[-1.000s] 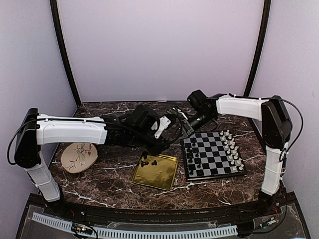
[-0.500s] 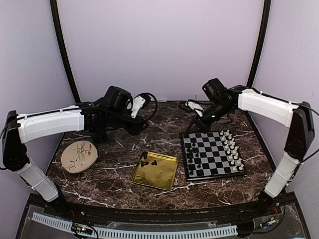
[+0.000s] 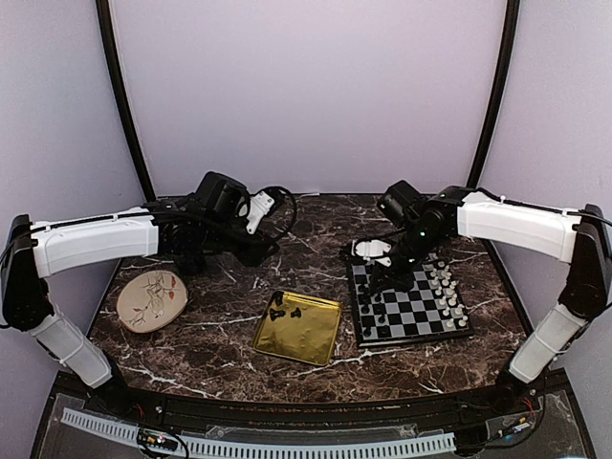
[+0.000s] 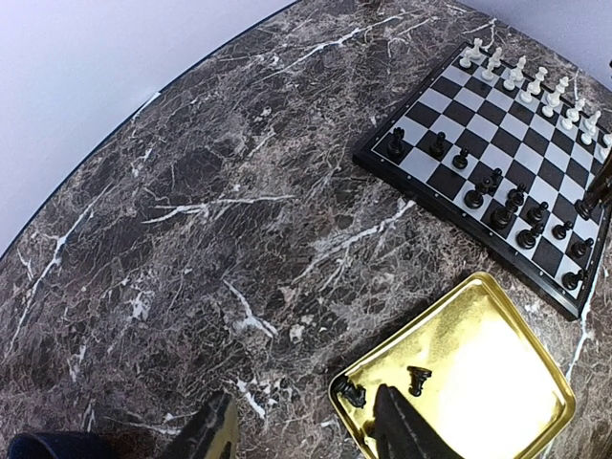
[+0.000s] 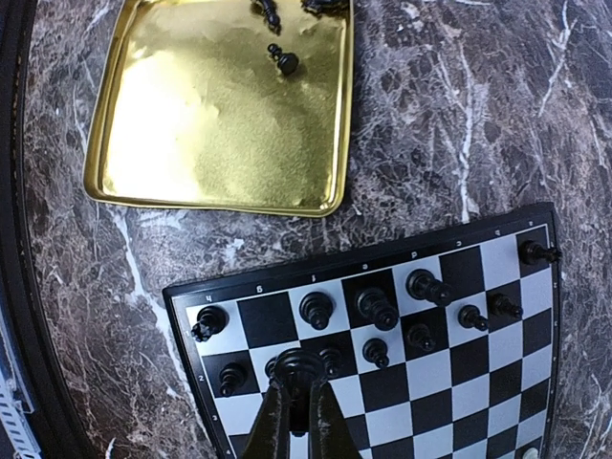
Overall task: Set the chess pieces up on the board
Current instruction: Place the knight at b8.
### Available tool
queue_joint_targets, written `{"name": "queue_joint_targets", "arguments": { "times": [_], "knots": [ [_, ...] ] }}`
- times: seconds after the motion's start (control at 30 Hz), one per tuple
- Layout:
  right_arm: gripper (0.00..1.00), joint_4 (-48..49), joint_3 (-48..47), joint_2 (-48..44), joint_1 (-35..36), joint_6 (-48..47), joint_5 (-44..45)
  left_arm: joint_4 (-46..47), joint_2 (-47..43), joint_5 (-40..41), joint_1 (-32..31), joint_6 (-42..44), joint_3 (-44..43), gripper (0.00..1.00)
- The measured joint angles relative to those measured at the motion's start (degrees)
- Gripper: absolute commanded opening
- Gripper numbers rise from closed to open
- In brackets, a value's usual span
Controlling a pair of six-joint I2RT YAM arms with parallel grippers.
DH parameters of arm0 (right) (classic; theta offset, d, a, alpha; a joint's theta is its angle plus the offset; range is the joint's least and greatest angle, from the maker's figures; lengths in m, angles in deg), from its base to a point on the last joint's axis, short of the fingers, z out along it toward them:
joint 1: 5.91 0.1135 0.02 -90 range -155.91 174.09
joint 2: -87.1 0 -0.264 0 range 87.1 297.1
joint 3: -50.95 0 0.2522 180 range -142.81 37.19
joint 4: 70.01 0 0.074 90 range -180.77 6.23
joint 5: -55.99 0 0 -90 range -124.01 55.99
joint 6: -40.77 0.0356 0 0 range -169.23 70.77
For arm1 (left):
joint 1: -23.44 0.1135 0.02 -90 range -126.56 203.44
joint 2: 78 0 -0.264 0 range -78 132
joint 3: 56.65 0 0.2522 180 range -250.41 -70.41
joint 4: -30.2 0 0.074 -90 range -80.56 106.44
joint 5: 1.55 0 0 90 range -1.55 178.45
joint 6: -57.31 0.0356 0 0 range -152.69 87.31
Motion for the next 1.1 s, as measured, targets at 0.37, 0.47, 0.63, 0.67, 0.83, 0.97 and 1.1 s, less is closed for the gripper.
{"name": "queue_joint_targets", "arguments": {
  "times": [0.37, 0.47, 0.63, 0.67, 0.83, 0.97, 1.1],
  "knots": [
    [0.00, 0.7, 1.6, 2.6, 6.3, -0.9, 4.2, 0.1, 0.0, 1.6, 0.0, 0.4, 0.8, 0.51],
    [0.00, 0.9, 1.5, 4.3, 6.7, -0.7, 4.9, 0.1, 0.0, 1.7, 0.0, 0.5, 0.8, 0.51],
    [0.00, 0.9, 1.5, 6.2, 6.7, -0.6, 5.9, 0.0, 0.0, 2.1, 0.0, 0.6, 0.9, 0.51],
    [0.00, 0.9, 1.5, 6.3, 6.8, -0.5, 6.2, 0.0, 0.0, 2.1, 0.0, 0.6, 0.9, 0.51],
    [0.00, 1.2, 1.6, 6.3, 6.8, -0.5, 6.8, 0.0, 0.0, 2.1, 0.0, 0.7, 1.0, 0.51],
    [0.00, 1.8, 2.1, 6.6, 6.8, -0.4, 7.3, 0.0, 0.0, 2.3, 0.0, 0.9, 1.0, 0.51],
    [0.00, 1.9, 2.3, 7.3, 6.8, -0.3, 7.6, 0.0, 0.0, 2.4, 0.0, 0.9, 1.0, 0.51]
  ]
}}
